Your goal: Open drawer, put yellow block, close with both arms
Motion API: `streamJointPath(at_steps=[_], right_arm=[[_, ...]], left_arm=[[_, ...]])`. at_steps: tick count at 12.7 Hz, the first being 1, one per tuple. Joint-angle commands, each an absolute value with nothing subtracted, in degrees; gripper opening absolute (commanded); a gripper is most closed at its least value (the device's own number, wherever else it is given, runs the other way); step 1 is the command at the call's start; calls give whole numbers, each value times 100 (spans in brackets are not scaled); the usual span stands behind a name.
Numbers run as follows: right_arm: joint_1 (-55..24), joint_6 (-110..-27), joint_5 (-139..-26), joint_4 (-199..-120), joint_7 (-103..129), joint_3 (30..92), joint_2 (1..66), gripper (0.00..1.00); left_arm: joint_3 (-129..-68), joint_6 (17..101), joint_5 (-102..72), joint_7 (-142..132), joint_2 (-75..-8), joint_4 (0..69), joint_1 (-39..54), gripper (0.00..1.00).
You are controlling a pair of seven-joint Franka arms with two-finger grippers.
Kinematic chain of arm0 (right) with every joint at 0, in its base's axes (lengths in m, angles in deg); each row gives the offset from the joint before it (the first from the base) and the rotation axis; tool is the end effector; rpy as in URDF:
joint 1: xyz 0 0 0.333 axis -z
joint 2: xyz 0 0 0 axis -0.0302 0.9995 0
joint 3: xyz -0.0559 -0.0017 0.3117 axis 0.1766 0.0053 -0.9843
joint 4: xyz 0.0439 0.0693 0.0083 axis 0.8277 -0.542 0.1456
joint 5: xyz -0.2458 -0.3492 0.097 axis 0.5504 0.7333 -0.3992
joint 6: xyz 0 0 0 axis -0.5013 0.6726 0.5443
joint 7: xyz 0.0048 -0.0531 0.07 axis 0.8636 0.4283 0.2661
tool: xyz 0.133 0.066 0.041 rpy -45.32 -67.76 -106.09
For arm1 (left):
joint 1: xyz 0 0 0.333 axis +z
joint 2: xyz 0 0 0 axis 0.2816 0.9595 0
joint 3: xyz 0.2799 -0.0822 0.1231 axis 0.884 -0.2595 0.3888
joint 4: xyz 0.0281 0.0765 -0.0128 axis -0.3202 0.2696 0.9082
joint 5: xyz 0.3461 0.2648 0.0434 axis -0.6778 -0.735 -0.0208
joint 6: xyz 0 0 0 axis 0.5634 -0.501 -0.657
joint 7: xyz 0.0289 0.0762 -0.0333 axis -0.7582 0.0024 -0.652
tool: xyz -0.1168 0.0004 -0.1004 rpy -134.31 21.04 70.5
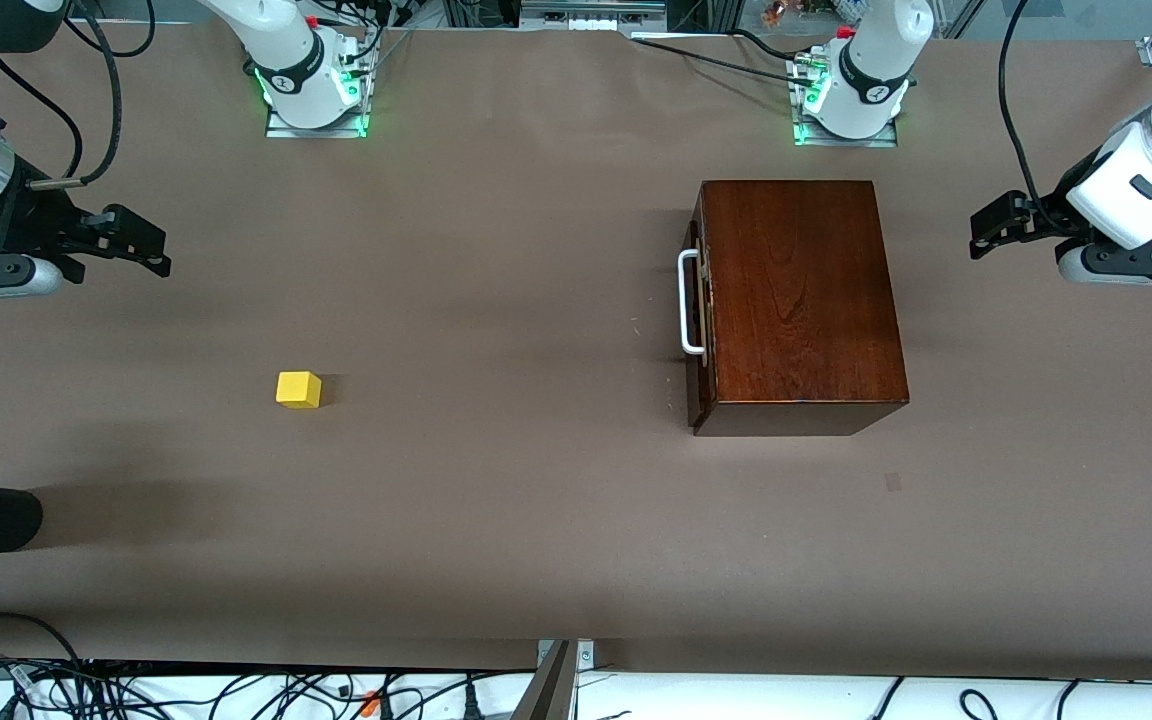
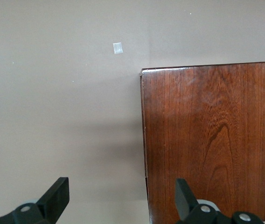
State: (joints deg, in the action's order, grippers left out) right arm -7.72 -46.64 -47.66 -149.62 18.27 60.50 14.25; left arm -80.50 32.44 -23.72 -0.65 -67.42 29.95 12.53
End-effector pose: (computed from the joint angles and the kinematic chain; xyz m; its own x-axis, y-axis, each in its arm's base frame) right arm 0.6251 0.0554 0.5472 0.9973 0.0734 0.0046 0.0735 -0.9968 -0.0304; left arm 0.5912 -0.0429 0.5343 0.9967 -0.0293 -0.0754 -0.0290 -0.9996 0.0051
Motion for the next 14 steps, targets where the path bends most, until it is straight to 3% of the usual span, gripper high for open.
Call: streamJointPath(at_steps=[1, 14], right_arm=[[-732, -4547, -4792, -14863, 1808, 6066, 1457, 100], [-723, -4555, -4784, -14872, 1808, 6075, 1448, 100]], left_arm=[[-8056, 3101, -2297, -148, -6642, 2778, 1232, 100], [-8074, 3013, -2305, -209, -6651, 2778, 1197, 100]])
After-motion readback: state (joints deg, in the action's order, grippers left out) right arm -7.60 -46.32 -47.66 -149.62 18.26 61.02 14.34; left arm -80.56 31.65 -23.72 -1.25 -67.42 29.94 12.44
